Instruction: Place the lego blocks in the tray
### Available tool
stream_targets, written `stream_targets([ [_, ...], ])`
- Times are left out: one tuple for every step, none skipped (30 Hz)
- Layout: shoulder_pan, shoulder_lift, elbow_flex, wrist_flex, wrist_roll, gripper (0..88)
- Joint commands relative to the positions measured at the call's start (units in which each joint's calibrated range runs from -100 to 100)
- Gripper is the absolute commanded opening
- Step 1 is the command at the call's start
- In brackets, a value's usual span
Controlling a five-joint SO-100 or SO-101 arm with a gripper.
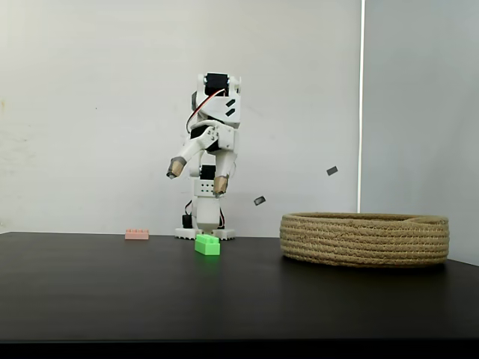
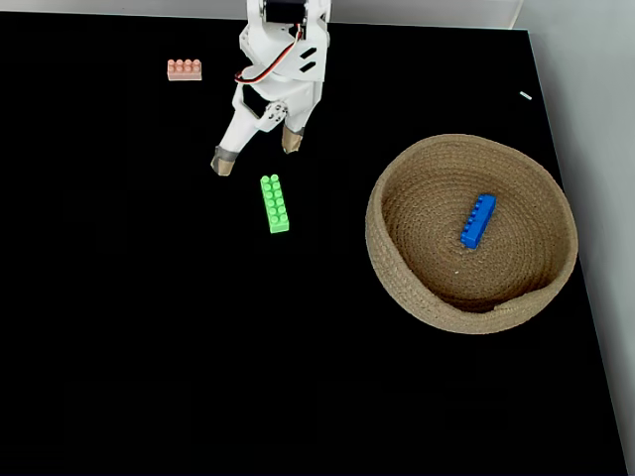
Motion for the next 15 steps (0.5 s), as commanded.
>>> stream_targets([
  [1.2,-5.7,6.2,-3.8,-3.7,36.1],
  [1.3,-6.0,8.8,-6.6,-3.7,35.2],
  [1.3,-6.0,10.5,-8.7,-3.7,34.7],
  [1.1,-5.7,11.6,-10.5,-3.6,34.1],
  [0.9,-5.0,12.2,-11.7,-3.6,33.6],
  [0.6,-4.2,12.3,-12.3,-3.6,33.4],
  [0.2,-3.4,11.8,-12.2,-3.8,33.5],
  [-0.4,-2.8,11.3,-11.7,-3.9,34.1],
  [-0.9,-2.4,11.0,-11.2,-4.0,35.2],
  [-1.3,-2.1,11.0,-10.8,-4.1,36.3],
  [-1.6,-1.8,11.3,-10.8,-4.2,37.5],
  [-1.7,-1.5,11.5,-11.1,-4.2,38.5],
  [-1.7,-1.3,11.8,-11.7,-4.1,39.1],
  [-1.5,-0.9,12.0,-12.3,-3.9,40.0],
  [-1.2,-0.5,12.2,-12.9,-3.6,40.7],
])
